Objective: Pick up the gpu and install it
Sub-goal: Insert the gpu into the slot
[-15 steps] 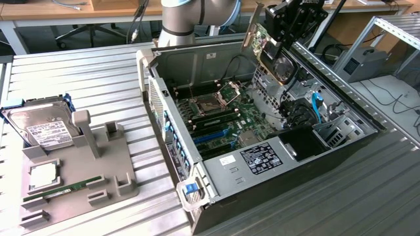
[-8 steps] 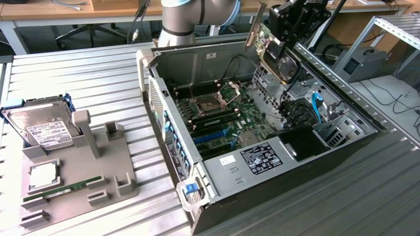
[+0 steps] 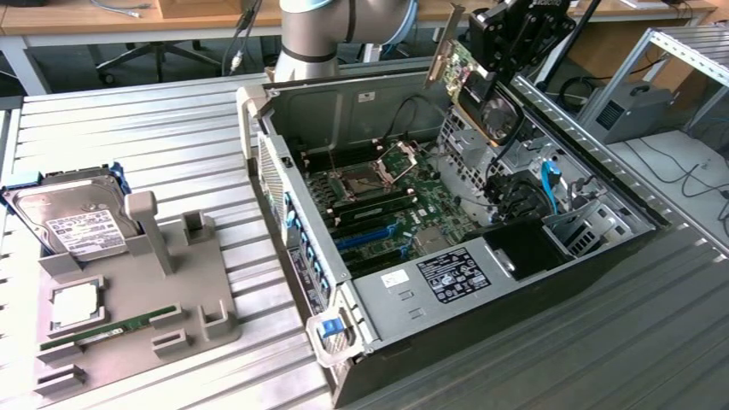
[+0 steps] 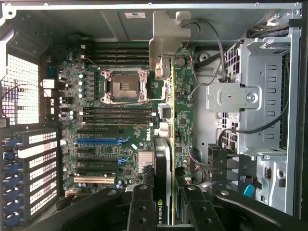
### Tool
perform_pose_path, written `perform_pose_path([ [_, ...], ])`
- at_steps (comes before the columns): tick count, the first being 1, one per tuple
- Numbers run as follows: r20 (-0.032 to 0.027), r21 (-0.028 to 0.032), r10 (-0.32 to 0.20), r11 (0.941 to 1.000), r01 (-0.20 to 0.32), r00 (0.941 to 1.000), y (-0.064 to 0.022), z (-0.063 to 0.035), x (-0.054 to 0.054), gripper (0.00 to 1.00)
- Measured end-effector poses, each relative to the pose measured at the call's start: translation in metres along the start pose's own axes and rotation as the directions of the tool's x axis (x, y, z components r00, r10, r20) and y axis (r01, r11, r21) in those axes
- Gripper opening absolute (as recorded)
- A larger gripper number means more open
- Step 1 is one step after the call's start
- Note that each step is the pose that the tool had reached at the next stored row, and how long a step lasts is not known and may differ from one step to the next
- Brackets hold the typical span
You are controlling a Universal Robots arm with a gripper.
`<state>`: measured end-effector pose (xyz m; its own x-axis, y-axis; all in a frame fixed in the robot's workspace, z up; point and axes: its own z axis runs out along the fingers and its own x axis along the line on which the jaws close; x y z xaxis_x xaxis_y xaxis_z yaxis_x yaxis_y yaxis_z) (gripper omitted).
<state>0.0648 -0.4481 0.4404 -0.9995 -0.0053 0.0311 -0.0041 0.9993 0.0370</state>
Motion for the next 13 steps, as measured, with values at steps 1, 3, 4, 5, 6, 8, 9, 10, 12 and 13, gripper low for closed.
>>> perform_pose_path([
  [1,0.0000,0.0000,0.000,1.0000,0.000,1.0000,0.0000,0.0000,0.0000,0.27],
  [3,0.0000,0.0000,0.000,1.0000,0.000,1.0000,0.0000,0.0000,0.0000,0.27],
  [4,0.0000,0.0000,0.000,1.0000,0.000,1.0000,0.0000,0.0000,0.0000,0.27],
  [5,0.0000,0.0000,0.000,1.0000,0.000,1.0000,0.0000,0.0000,0.0000,0.27],
  [6,0.0000,0.0000,0.000,1.0000,0.000,1.0000,0.0000,0.0000,0.0000,0.27],
  [8,-0.0001,0.0001,-0.002,1.0000,0.002,1.0000,0.0000,0.0000,0.0000,0.27],
  [9,-0.0002,0.0002,-0.006,1.0000,0.006,1.0000,0.0000,0.0000,0.0000,0.27],
  [10,-0.0003,0.0003,-0.009,1.0000,0.009,1.0000,0.0000,0.0000,0.0000,0.27],
  [12,-0.0007,0.0005,-0.019,0.9998,0.019,0.9998,0.0000,0.0000,0.0000,0.27],
  [13,-0.0011,0.0008,-0.029,0.9996,0.029,0.9996,0.0000,0.0000,0.0000,0.27],
])
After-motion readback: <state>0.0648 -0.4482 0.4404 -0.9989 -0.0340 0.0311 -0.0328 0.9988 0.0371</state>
